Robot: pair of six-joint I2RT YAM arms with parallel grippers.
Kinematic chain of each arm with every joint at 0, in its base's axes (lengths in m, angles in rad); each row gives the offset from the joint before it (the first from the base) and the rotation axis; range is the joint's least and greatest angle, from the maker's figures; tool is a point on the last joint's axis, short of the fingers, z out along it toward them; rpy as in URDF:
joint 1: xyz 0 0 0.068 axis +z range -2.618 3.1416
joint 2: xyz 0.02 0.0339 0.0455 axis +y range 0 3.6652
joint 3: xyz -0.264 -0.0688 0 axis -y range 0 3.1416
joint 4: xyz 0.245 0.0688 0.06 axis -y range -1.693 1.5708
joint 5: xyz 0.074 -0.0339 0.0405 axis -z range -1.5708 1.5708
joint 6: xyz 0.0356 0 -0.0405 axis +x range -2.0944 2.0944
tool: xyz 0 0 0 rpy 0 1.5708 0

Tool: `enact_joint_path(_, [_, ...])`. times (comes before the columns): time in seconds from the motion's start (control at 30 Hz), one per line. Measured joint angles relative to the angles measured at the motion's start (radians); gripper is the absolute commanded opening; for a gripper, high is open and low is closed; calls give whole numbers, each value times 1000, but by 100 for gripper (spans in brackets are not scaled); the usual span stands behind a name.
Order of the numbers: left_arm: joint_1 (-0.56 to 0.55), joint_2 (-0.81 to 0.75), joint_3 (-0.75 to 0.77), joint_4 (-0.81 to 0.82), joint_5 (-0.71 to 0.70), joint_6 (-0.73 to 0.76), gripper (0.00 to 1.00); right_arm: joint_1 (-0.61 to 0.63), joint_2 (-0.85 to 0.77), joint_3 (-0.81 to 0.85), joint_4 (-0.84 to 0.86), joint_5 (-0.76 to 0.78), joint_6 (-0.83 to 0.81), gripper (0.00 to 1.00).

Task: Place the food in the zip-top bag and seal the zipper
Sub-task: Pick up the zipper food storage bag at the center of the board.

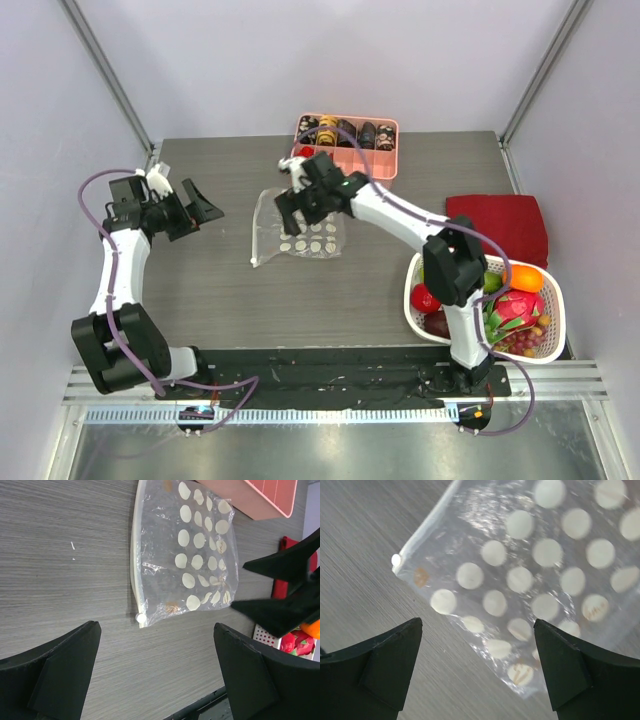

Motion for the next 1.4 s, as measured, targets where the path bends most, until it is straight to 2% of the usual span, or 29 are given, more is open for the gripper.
enact_joint_path(0.13, [0, -1, 0, 5, 3, -3, 100, 126, 63, 52, 9, 101, -96, 100])
enact_joint_path(0.3, [0, -14, 0, -2, 3, 10, 100, 248, 108, 31, 22, 217, -276, 100])
enact_joint_path(0.43, [0, -27, 0, -3, 3, 23, 100, 298, 114, -39, 67, 311, -402, 99])
enact_joint_path(0.53, [0, -29, 0, -3, 4, 23, 100, 307, 140, -58, 117, 388, -478, 93])
enact_joint_path(0.63, [0, -30, 0, -3, 14, 24, 100, 304, 158, -90, 192, 456, -540, 70])
enact_joint_path(0.67, [0, -31, 0, -3, 20, 24, 100, 304, 158, -108, 216, 473, -557, 45])
enact_joint_path(0.7, [0, -33, 0, -2, 24, 24, 100, 304, 158, -121, 236, 487, -573, 27])
enact_joint_path(0.77, [0, -40, 0, 0, 29, 22, 100, 301, 158, -152, 283, 509, -605, 1])
enact_joint_path(0.9, [0, -70, 6, -5, 18, 21, 100, 299, 140, -218, 344, 547, -624, 1])
enact_joint_path(1.0, [0, -97, 57, -18, -37, 21, 100, 289, 66, -281, 356, 553, -617, 1])
enact_joint_path(1.17, [0, -197, 109, 25, -111, -21, 100, 238, -156, -314, 369, 494, -531, 1])
enact_joint_path(1.3, [0, -193, 174, 36, -74, -89, 100, 155, -339, -322, 445, 423, -437, 1])
enact_joint_path(1.4, [0, -184, 168, 84, -10, -214, 100, 106, -459, -378, 534, 394, -388, 1])
